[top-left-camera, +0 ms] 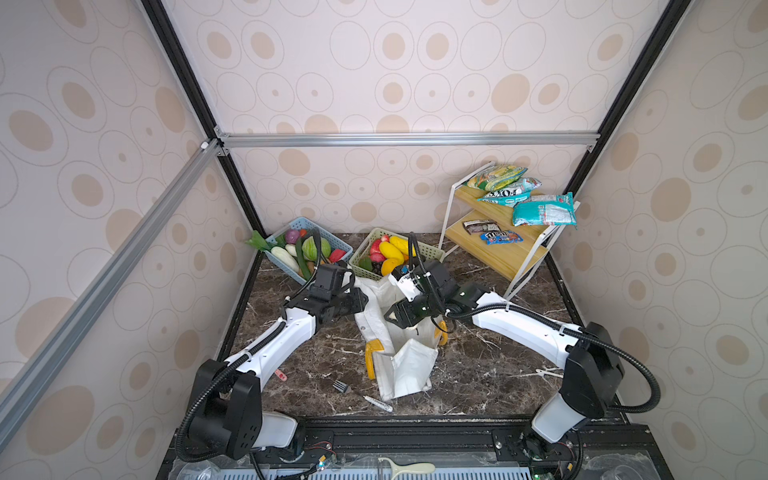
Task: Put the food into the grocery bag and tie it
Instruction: 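Carry the pear with the right gripper down into the white bag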
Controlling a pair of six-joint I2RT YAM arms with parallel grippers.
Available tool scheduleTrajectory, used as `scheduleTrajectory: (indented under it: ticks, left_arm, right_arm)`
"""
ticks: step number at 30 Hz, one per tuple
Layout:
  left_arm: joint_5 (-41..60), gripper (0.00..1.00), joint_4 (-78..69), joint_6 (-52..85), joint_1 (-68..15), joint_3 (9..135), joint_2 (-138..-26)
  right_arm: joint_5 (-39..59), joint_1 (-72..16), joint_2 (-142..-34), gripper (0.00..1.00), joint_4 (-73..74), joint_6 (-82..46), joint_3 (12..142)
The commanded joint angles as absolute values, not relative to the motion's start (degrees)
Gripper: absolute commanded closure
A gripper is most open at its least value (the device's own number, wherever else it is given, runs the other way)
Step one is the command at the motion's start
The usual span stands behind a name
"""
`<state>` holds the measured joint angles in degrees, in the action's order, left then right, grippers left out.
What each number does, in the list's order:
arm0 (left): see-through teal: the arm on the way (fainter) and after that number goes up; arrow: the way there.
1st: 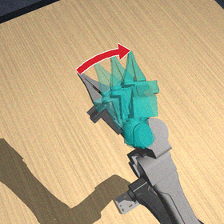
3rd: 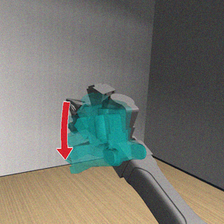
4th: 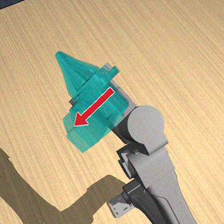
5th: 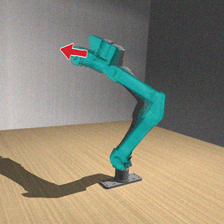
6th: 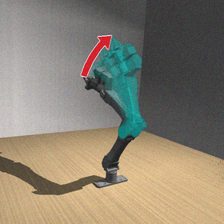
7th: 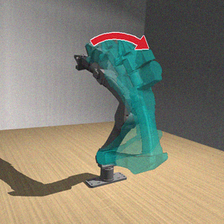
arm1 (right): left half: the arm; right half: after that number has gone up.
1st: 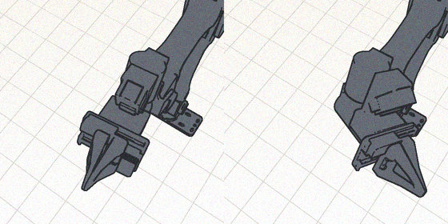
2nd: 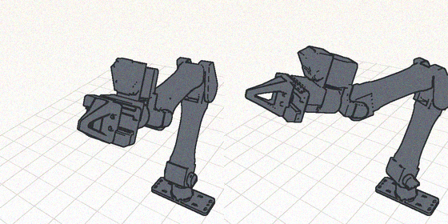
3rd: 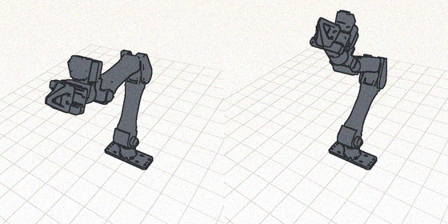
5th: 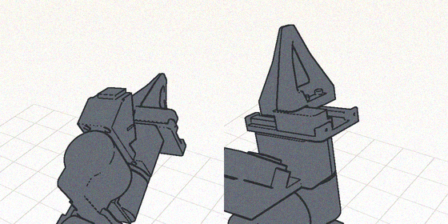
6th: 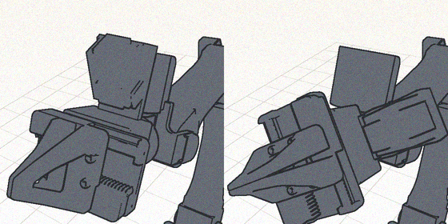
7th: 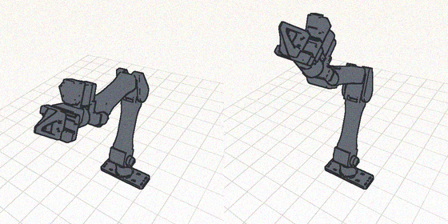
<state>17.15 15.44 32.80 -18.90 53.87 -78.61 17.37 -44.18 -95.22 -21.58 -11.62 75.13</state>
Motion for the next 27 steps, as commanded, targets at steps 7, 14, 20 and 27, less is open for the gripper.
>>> scheduleTrajectory:
  ticks: [7, 14, 20, 27]
  left_arm:
    - [17.85, 0.68, 15.12, 31.51, -18.50, 55.46, -76.02]
    - [18.40, 0.68, 14.77, 31.47, -18.61, 55.63, -75.33]
    - [17.26, 0.68, 15.51, 31.93, -18.55, 56.86, -75.64]
    - [15.23, 0.69, 15.57, 32.70, -18.56, 56.87, -76.62]
  right_arm:
    - [15.52, -44.44, -100.78, 0.40, -19.36, -14.91, 72.04]
    - [11.82, -44.47, -104.30, 0.40, -16.17, -17.20, 69.52]
    - [9.47, -44.63, -104.30, 0.40, -10.05, -17.24, 64.28]
    - [9.97, -45.52, -100.15, 0.36, -1.11, -13.93, 57.72]
